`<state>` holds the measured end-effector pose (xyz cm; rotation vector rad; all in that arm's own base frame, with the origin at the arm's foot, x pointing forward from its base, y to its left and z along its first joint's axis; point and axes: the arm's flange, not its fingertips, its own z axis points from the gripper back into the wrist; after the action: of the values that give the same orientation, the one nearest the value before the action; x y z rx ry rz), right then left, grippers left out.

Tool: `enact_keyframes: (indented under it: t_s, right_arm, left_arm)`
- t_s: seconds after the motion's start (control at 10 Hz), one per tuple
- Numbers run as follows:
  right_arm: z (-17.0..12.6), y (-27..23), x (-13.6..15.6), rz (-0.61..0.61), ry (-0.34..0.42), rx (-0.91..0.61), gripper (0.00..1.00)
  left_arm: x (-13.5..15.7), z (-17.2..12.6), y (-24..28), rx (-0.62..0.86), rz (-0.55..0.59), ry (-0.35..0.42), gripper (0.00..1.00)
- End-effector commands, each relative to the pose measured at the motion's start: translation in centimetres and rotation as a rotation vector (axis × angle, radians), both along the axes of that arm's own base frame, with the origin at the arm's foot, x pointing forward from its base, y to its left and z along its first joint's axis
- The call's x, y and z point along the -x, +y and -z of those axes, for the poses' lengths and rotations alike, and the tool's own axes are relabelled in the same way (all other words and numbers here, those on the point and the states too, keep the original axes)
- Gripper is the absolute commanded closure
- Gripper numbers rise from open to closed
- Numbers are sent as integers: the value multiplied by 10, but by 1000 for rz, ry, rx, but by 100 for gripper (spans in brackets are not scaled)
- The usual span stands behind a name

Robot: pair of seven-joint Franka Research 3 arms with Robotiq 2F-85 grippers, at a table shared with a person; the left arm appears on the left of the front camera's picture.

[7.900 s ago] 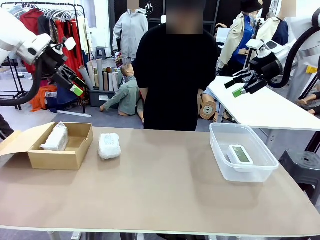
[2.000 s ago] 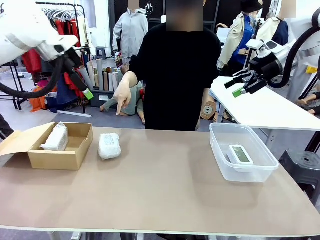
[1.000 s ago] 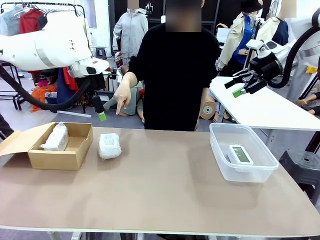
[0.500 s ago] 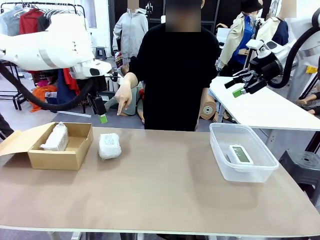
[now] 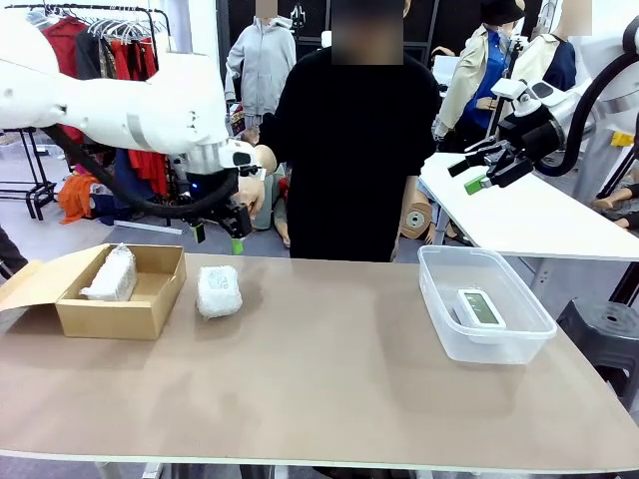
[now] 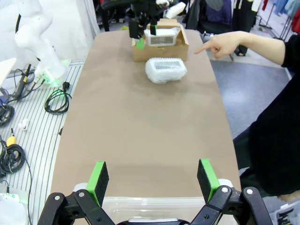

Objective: Separate and place wrapped and unwrapped clocks.
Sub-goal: Pick up the Digital clock indicated by the person.

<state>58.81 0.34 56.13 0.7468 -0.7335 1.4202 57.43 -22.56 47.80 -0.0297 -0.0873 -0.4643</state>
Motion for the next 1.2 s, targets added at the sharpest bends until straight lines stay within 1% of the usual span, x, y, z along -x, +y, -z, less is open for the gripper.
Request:
enact_keyframes:
  t_s: [0.0,0.1,0.3,0.5,0.6,0.7,0.8,1.0,1.1]
  right_arm:
    - [-2,1,1,0,-3,-8,0]
    - [-2,1,1,0,-3,-8,0]
    - [-2,1,1,0,-3,-8,0]
    - [-2,1,1,0,-3,-8,0]
    - [-2,1,1,0,-3,-8,0]
    - [-2,1,1,0,-3,-8,0]
    - [-2,1,1,0,-3,-8,0]
    - [-2,1,1,0,-3,-8,0]
    - [-2,1,1,0,-3,-8,0]
  left_arm:
    - [-21,14,-8,-42,-158,-16,0]
    - [-30,20,-6,-36,-232,4,0]
    - [-45,27,4,-77,-339,-11,0]
    - [-53,37,13,-54,-370,16,0]
    - [-54,41,14,-37,-373,8,0]
    - [-45,30,14,-31,-263,-73,0]
    - [-52,42,16,-45,-348,9,0]
    - [-52,42,16,-45,-348,9,0]
    - [-52,39,13,-38,-327,-8,0]
